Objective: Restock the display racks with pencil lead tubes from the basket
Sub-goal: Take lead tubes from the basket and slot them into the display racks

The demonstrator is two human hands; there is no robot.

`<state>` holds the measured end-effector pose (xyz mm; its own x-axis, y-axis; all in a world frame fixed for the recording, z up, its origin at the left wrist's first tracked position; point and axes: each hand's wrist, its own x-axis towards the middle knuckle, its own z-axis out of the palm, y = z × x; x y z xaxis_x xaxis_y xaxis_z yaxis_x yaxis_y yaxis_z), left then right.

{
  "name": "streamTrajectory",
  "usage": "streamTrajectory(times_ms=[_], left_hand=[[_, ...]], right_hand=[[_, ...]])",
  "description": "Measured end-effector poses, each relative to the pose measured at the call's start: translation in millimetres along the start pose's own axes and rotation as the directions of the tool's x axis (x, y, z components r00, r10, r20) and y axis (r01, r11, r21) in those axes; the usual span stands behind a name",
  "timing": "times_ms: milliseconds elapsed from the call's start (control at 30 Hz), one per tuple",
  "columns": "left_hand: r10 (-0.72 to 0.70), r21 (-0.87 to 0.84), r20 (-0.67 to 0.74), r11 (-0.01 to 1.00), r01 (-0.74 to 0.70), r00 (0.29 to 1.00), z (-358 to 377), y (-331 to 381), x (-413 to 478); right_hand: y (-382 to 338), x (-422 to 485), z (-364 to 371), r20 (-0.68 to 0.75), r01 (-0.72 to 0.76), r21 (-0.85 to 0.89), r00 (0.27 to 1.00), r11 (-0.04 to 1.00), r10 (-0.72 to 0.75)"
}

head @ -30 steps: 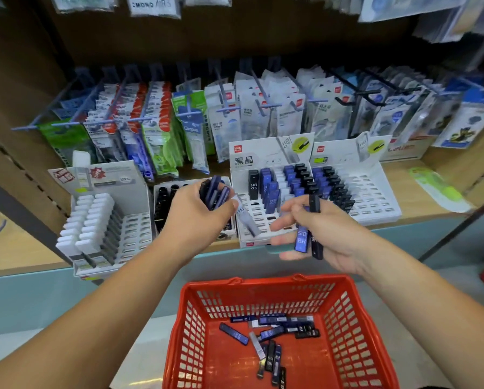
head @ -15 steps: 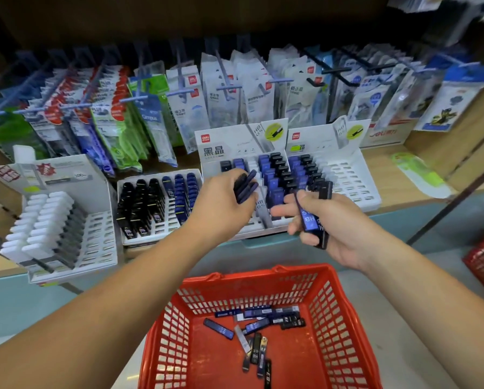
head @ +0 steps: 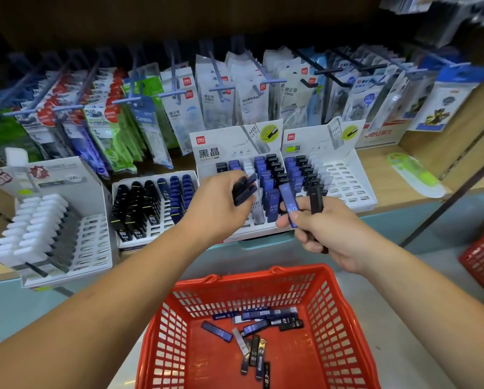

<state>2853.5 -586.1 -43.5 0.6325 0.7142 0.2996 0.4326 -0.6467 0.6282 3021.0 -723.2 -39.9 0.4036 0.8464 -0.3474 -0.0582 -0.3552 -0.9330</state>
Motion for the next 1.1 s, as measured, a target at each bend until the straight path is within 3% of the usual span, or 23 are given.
streamTrajectory(times_ms=[233,467,700,800,867,1000,1100], left_hand=[[0.184,0.091,0.002,0.979,-0.183,0.983,4.2,10.6,6.2],[0.080,0.076,0.020,0.994,-0.082,0.997,-3.1,0.3,1.0],[-0.147,-0.188,0.076,0.969,0.159,0.986,14.1,1.6,-3.3],[-0.298,-0.397,0.068,0.868,0.299,0.952,1.9,12.0,-5.2],[-0.381,-0.525,0.169,0.746,0.411,0.909,-7.8,14.3,-11.2],[-0.363,-0.653,0.456,0.484,0.582,0.813,-19.1,11.9,-24.5],[-0.325,-0.720,0.514,0.340,0.605,0.794,-24.2,7.3,-27.4]], right_hand=[[-10.3,-4.5,-1.4,-0.058,0.100,-0.085,0.993,0.991,-0.105],[-9.7,-11.1,-5.9,-0.117,0.194,-0.093,0.972,0.977,-0.205],[-10.0,-7.9,-0.4,-0.209,0.238,0.048,0.952,0.970,-0.223],[-12.1,-7.6,-0.4,-0.203,0.240,0.018,0.951,0.971,-0.232],[-14.4,-7.9,0.8,-0.174,0.223,0.037,0.961,0.974,-0.214],[-16.4,-8.4,9.1,0.002,0.146,0.205,0.989,0.968,-0.149],[-21.0,-8.9,14.4,0.089,0.029,0.351,0.994,0.936,-0.064]])
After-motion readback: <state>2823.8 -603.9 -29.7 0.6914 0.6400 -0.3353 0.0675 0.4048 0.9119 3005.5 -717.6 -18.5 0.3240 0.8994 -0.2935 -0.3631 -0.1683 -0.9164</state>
